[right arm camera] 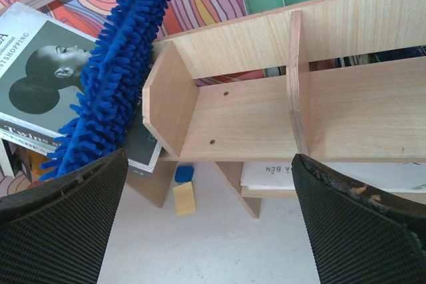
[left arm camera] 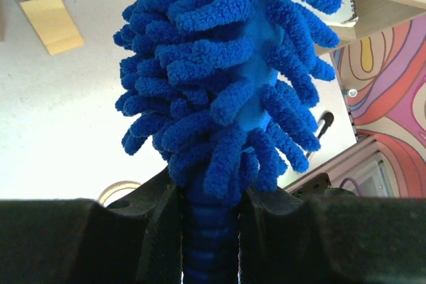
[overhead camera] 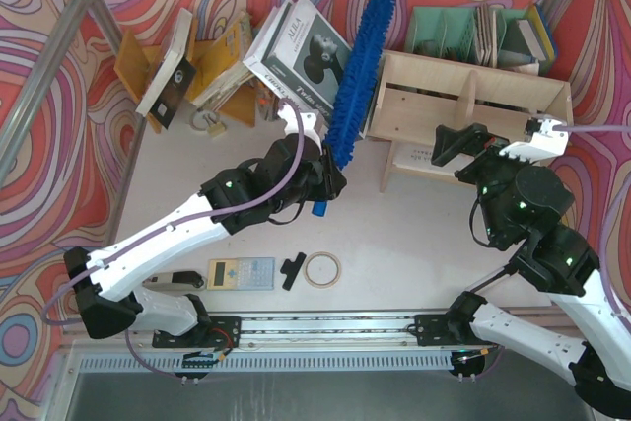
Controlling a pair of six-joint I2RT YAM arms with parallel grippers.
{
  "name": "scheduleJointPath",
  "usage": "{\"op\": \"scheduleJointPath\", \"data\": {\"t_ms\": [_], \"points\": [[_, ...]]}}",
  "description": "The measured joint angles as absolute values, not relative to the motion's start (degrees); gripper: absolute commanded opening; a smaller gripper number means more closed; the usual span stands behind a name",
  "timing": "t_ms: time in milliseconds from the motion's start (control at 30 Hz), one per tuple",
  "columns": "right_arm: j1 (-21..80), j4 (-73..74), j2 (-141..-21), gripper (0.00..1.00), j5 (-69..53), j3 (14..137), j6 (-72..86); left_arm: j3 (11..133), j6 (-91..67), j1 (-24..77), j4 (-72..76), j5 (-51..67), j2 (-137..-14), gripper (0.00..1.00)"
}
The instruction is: Dust the bookshelf with a duster
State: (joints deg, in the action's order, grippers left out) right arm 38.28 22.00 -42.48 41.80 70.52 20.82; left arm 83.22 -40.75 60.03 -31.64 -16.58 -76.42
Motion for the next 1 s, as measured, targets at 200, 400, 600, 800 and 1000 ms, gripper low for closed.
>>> {"op": "scheduleJointPath", "data": {"t_ms": [200, 400, 600, 800, 1000], "points": [[38.3, 22.0, -42.3, 0.99, 42.0, 70.2, 20.8, 83.2, -41.9, 60.0, -29.7, -14.2, -78.1, 0.00], [38.3, 22.0, -42.3, 0.99, 42.0, 70.1, 20.8, 83.3, -42.3, 60.2, -27.8, -12.6, -78.2, 0.00], [38.3, 22.0, -42.3, 0.99, 42.0, 70.1, 20.8, 83.9, -42.5, 61.5, -26.6, -11.8, -80.2, 0.00], [38.3, 22.0, -42.0, 0.99, 42.1, 70.1, 20.8, 84.8, -40.9, 61.6, -28.3, -15.2, -79.5, 0.00], [38.3, 22.0, -42.0, 0.99, 42.2, 70.1, 20.8, 86.4, -38.1, 61.6, -33.0, -20.8, -75.5, 0.00]]}}
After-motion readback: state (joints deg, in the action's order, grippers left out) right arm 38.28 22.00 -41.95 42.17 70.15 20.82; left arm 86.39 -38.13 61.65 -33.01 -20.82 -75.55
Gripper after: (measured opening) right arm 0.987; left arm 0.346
